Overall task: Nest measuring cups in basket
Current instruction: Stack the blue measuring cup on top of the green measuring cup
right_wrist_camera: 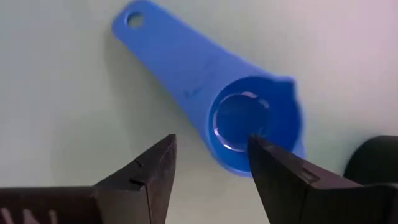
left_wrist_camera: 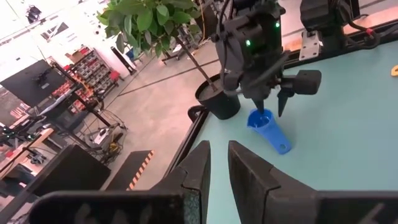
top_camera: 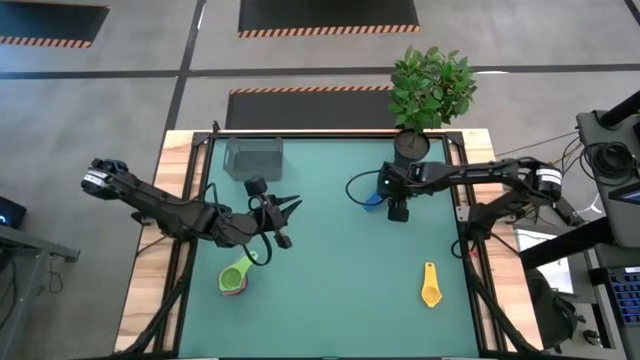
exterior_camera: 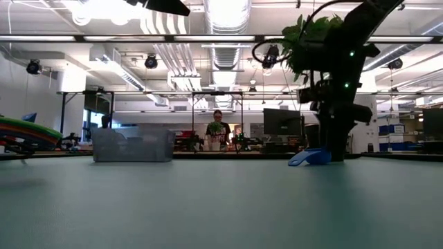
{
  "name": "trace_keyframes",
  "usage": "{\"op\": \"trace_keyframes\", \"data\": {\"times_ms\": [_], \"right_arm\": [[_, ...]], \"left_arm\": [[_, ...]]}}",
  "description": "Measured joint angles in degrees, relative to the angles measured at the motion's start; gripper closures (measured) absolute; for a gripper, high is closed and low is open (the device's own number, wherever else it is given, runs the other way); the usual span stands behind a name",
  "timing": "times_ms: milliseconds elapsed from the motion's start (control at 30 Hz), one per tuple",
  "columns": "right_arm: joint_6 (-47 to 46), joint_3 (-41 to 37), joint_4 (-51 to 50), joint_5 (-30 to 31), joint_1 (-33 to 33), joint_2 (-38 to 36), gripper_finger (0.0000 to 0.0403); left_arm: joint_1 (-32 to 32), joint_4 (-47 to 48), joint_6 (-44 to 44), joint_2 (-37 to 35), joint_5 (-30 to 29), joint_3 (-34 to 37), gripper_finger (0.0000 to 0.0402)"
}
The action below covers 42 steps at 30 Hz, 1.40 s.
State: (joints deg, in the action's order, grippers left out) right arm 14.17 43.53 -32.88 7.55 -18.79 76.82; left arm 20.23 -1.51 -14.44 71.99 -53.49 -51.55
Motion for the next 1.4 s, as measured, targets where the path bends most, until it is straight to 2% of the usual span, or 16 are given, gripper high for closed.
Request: {"op": "trace_keyframes", "data": {"times_ms": [100,200,533,800,1000,1100,1267,1400], "right_arm": [[-0.2,0.0,0.5,0.6,0.0,2.5,0.0217],[-0.6,0.0,0.6,2.9,0.0,4.8,0.0236],[-2.3,0.0,0.1,1.7,0.0,5.5,0.0384],[-12.4,2.8,0.1,-8.7,0.8,4.0,0.0393],[-18.3,6.0,2.8,-9.3,6.4,3.5,0.0393],[-22.0,7.3,6.8,-7.3,10.8,3.5,0.0393],[-27.7,7.7,17.8,3.6,18.9,3.8,0.0394],[-29.2,6.4,28.9,13.1,24.0,3.9,0.0394]], "left_arm": [[0.0,0.8,0.0,0.0,0.0,0.0,0.0363],[0.0,1.4,0.0,0.0,0.0,0.0,0.0363],[0.0,3.2,0.0,0.0,0.0,0.0,0.0363],[0.8,5.7,0.6,-0.1,0.0,1.1,0.0363],[2.4,6.2,3.0,-2.0,0.0,3.2,0.0363],[4.1,6.6,4.3,-3.8,0.0,4.3,0.0363],[7.8,3.8,5.5,-8.0,0.5,8.5,0.0363],[9.0,-4.3,4.8,-10.8,0.8,12.5,0.0363]]}}
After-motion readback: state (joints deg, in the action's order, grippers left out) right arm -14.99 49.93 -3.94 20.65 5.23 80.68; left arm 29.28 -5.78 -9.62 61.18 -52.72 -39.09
